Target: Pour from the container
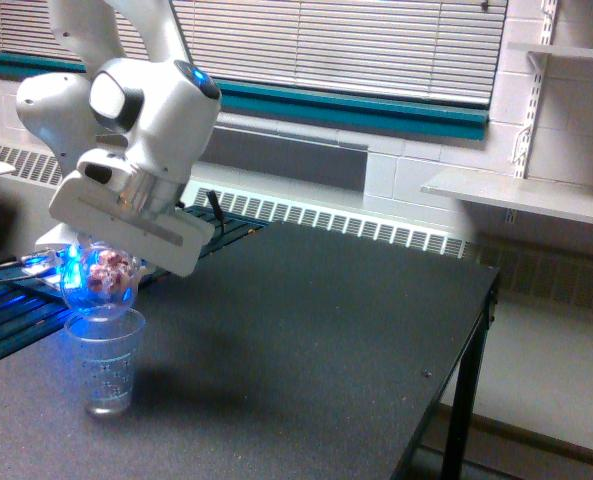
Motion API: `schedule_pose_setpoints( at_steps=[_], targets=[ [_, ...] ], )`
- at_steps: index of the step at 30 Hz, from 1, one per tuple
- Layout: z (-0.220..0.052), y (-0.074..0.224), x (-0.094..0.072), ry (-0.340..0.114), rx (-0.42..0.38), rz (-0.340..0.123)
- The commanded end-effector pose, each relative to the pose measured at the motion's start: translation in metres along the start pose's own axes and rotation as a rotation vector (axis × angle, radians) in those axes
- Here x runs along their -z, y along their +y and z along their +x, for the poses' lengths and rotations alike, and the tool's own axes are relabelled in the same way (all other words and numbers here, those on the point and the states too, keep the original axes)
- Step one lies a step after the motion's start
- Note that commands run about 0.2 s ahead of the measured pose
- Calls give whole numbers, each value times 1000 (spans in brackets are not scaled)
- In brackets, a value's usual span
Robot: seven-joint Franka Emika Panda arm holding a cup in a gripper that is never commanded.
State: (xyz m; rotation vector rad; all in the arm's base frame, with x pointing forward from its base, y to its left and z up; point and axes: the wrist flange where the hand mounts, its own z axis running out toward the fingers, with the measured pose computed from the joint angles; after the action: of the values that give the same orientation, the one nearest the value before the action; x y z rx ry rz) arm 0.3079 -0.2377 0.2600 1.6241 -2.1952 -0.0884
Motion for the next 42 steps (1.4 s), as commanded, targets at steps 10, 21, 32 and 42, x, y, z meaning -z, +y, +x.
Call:
schedule_pose_setpoints(
  at_steps=[10,21,32,42],
  targets=[
    [11,-24,-4,-10,57,-52],
    [17,-24,-3,-21,57,-49],
    [23,-23,3,-39,66,-35],
    [33,-22,9,-71,84,-6]
  ],
)
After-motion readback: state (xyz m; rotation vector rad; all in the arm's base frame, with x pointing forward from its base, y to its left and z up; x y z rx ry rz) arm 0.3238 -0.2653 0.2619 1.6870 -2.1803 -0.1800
